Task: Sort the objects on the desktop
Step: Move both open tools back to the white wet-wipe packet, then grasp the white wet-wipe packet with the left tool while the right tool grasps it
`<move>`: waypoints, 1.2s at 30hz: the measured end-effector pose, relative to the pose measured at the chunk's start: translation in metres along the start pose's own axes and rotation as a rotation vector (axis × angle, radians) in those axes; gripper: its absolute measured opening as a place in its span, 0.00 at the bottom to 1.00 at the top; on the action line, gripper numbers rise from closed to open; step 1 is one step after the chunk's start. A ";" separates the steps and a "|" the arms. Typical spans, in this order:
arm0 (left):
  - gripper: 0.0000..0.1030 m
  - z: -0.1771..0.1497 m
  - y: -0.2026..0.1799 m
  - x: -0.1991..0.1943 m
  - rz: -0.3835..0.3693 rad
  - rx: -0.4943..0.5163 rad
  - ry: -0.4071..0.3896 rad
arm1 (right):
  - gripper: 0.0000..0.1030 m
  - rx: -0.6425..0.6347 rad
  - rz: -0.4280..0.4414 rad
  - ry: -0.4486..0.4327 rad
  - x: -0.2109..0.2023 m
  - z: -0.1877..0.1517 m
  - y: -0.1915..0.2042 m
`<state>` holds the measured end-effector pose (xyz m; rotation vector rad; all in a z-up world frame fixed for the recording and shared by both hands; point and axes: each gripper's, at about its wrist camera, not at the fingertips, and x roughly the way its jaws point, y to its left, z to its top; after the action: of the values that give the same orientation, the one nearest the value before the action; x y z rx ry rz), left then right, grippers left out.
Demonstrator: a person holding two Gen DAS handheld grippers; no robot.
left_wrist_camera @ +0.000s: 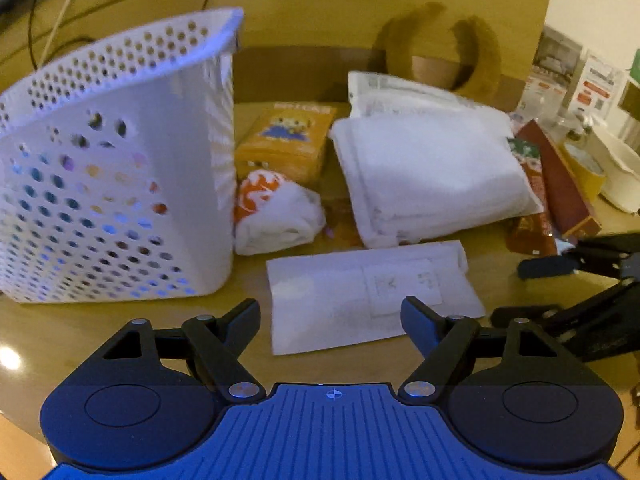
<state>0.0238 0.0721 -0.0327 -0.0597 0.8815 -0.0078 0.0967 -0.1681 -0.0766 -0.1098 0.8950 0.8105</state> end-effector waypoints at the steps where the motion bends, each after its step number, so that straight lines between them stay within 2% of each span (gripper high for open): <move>1: 0.84 0.000 0.000 0.004 0.001 -0.010 0.011 | 0.72 0.078 0.048 -0.007 -0.002 0.001 -0.009; 4: 0.84 -0.002 0.001 0.012 0.021 -0.003 0.031 | 0.72 0.211 0.091 -0.033 -0.003 0.001 -0.020; 10: 0.84 -0.007 0.012 0.030 0.013 -0.019 0.081 | 0.73 0.226 0.126 -0.043 0.011 0.015 -0.015; 15: 0.90 -0.004 0.016 0.037 0.007 -0.023 0.059 | 0.73 0.257 0.179 -0.043 0.025 0.023 -0.013; 21: 0.92 -0.003 0.010 0.040 -0.042 -0.005 0.040 | 0.73 0.308 0.234 -0.043 0.036 0.029 -0.010; 23: 0.95 -0.004 0.007 0.041 -0.044 -0.003 0.031 | 0.78 0.328 0.245 -0.048 0.038 0.030 -0.009; 27: 0.95 -0.004 0.006 0.042 -0.056 -0.025 0.005 | 0.81 0.339 0.237 -0.060 0.040 0.030 -0.008; 28: 0.91 -0.004 0.007 0.042 -0.058 -0.032 -0.002 | 0.81 0.341 0.233 -0.063 0.040 0.030 -0.007; 29: 0.82 -0.003 0.006 0.041 -0.054 -0.028 -0.009 | 0.79 0.337 0.228 -0.061 0.040 0.031 -0.007; 30: 0.79 -0.003 0.004 0.041 -0.047 -0.021 -0.014 | 0.77 0.330 0.218 -0.061 0.040 0.032 -0.006; 31: 0.75 -0.002 0.003 0.042 -0.040 -0.014 -0.016 | 0.64 0.320 0.192 -0.062 0.041 0.033 -0.004; 32: 0.73 -0.002 0.002 0.042 -0.030 -0.007 -0.019 | 0.47 0.313 0.162 -0.062 0.041 0.034 -0.003; 33: 0.72 -0.002 0.001 0.042 -0.021 -0.005 -0.020 | 0.39 0.316 0.140 -0.056 0.042 0.034 -0.004; 34: 0.68 -0.002 0.002 0.042 -0.022 -0.016 -0.023 | 0.34 0.326 0.118 -0.056 0.042 0.033 -0.007; 36: 0.57 -0.001 0.005 0.040 -0.037 -0.037 -0.022 | 0.32 0.352 0.118 -0.060 0.041 0.032 -0.012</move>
<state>0.0485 0.0755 -0.0640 -0.1100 0.8581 -0.0255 0.1400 -0.1401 -0.0889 0.2760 0.9808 0.7493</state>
